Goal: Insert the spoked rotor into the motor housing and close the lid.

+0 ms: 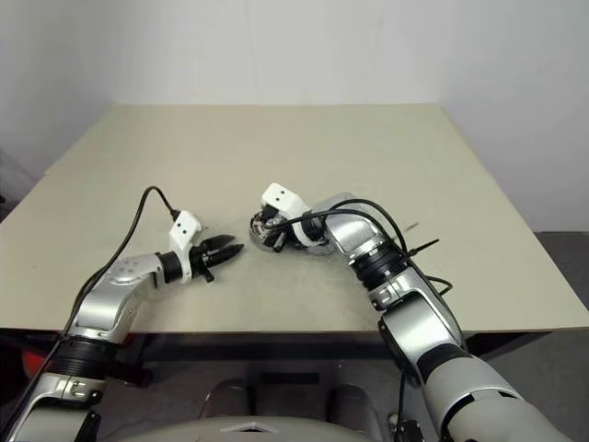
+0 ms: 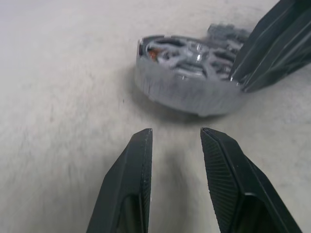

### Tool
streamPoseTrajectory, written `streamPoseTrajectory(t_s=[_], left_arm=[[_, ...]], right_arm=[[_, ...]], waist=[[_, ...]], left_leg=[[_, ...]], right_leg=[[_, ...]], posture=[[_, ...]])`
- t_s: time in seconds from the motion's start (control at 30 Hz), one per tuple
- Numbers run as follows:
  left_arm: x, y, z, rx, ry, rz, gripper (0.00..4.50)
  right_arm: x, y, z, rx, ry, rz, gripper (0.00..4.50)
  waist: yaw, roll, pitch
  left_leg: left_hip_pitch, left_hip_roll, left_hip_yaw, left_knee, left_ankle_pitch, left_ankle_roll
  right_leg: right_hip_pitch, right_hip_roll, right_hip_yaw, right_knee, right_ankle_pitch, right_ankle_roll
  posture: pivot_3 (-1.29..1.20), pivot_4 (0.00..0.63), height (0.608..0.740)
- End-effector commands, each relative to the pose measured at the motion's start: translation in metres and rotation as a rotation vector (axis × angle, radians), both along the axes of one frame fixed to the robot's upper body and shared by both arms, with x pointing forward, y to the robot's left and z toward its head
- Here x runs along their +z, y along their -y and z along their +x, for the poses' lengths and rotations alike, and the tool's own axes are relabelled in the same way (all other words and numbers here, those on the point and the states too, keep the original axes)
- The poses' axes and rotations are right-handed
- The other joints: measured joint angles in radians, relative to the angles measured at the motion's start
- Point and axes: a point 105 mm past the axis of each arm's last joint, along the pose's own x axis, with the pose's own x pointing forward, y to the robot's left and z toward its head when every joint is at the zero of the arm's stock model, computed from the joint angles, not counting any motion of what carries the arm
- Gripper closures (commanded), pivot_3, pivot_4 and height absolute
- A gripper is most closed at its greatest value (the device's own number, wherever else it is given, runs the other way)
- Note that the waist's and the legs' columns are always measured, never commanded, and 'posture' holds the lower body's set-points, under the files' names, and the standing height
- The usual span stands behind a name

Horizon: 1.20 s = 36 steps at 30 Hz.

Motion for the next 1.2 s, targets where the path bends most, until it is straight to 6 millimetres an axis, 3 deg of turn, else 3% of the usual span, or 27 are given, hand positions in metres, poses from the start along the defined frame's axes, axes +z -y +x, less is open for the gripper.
streamPoseTrajectory(t_s=[0.03, 0.2, 0.33, 0.4, 0.57, 0.63, 0.7, 0.9, 1.03, 1.2], left_arm=[[0.020, -0.001, 0.004, 0.001, 0.070, -0.006, 2.84], [0.020, -0.002, 0.006, 0.003, 0.072, -0.009, 2.84], [0.020, 0.000, 0.007, -0.003, 0.071, -0.014, 2.84], [0.021, 0.002, 0.009, -0.014, 0.070, -0.021, 2.84], [0.028, 0.009, 0.013, -0.058, 0.076, -0.051, 2.84], [0.033, 0.012, 0.014, -0.089, 0.081, -0.069, 2.84], [0.035, 0.013, 0.016, -0.117, 0.082, -0.068, 2.84], [0.039, 0.018, 0.028, -0.172, 0.087, -0.032, 2.84], [0.039, 0.023, 0.030, -0.200, 0.087, -0.028, 2.84], [0.038, 0.024, 0.030, -0.200, 0.095, -0.022, 2.84]], right_arm=[[0.016, -0.005, -0.006, 0.060, 0.027, 0.030, 3.59], [0.049, -0.005, -0.010, 0.077, 0.122, 0.120, 1.96], [0.064, 0.003, -0.026, 0.074, 0.132, 0.173, 1.96], [0.065, 0.012, -0.022, -0.027, 0.106, 0.214, 1.96], [0.053, 0.054, 0.000, -0.411, -0.035, 0.342, 1.96], [0.045, 0.068, -0.009, -0.471, -0.099, 0.387, 1.96], [0.042, 0.073, -0.021, -0.482, -0.157, 0.426, 1.96], [0.033, 0.084, -0.049, -0.554, -0.329, 0.522, 0.06], [0.020, 0.083, -0.057, -0.590, -0.425, 0.576, 0.02], [-0.006, 0.087, -0.048, -0.732, -0.570, 0.622, 0.02]], waist=[[0.002, 0.000, 0.000], [0.002, 0.000, 0.000], [0.004, 0.000, 0.000], [0.005, 0.000, 0.000], [0.005, 0.000, 0.000], [0.008, -0.001, 0.000], [0.008, -0.001, 0.000], [0.005, 0.000, 0.000], [0.008, 0.000, 0.000], [0.007, 0.000, 0.000]], left_leg=[[0.000, 0.000, 0.000, 0.000, 0.000, 0.000], [0.000, 0.000, 0.000, 0.000, 0.000, -0.001], [0.001, 0.000, 0.000, 0.000, 0.000, -0.001], [0.001, 0.000, 0.000, 0.000, 0.000, -0.001], [0.002, -0.001, 0.000, 0.000, 0.002, -0.003], [0.003, -0.001, -0.001, 0.000, 0.002, -0.003], [0.003, -0.002, -0.001, 0.000, 0.001, -0.003], [0.003, -0.002, -0.001, -0.005, 0.003, -0.004], [0.007, -0.003, -0.001, -0.010, 0.005, -0.008], [0.007, -0.004, -0.001, -0.016, 0.008, -0.014]], right_leg=[[0.000, 0.000, 0.000, 0.000, 0.000, 0.000], [0.000, 0.000, 0.000, 0.000, 0.000, 0.000], [0.000, 0.000, 0.000, 0.000, 0.000, 0.000], [0.001, 0.000, 0.000, 0.000, 0.000, 0.000], [0.001, 0.000, 0.001, 0.000, 0.000, 0.001], [0.002, 0.000, 0.001, 0.000, 0.000, 0.001], [0.003, 0.000, 0.001, 0.000, 0.000, 0.001], [0.002, 0.000, 0.001, 0.000, 0.000, 0.001], [0.003, 0.000, 0.002, -0.001, 0.000, 0.001], [0.002, -0.001, 0.002, -0.001, 0.000, 0.001]], posture=[[0.00, 0.000, 0.740], [0.00, 0.000, 0.740], [0.00, 0.000, 0.740], [0.00, 0.000, 0.740], [0.00, 0.000, 0.740], [0.00, 0.000, 0.740], [0.00, 0.000, 0.740], [0.00, 0.000, 0.740], [0.00, 0.000, 0.740], [0.00, 0.000, 0.740]])
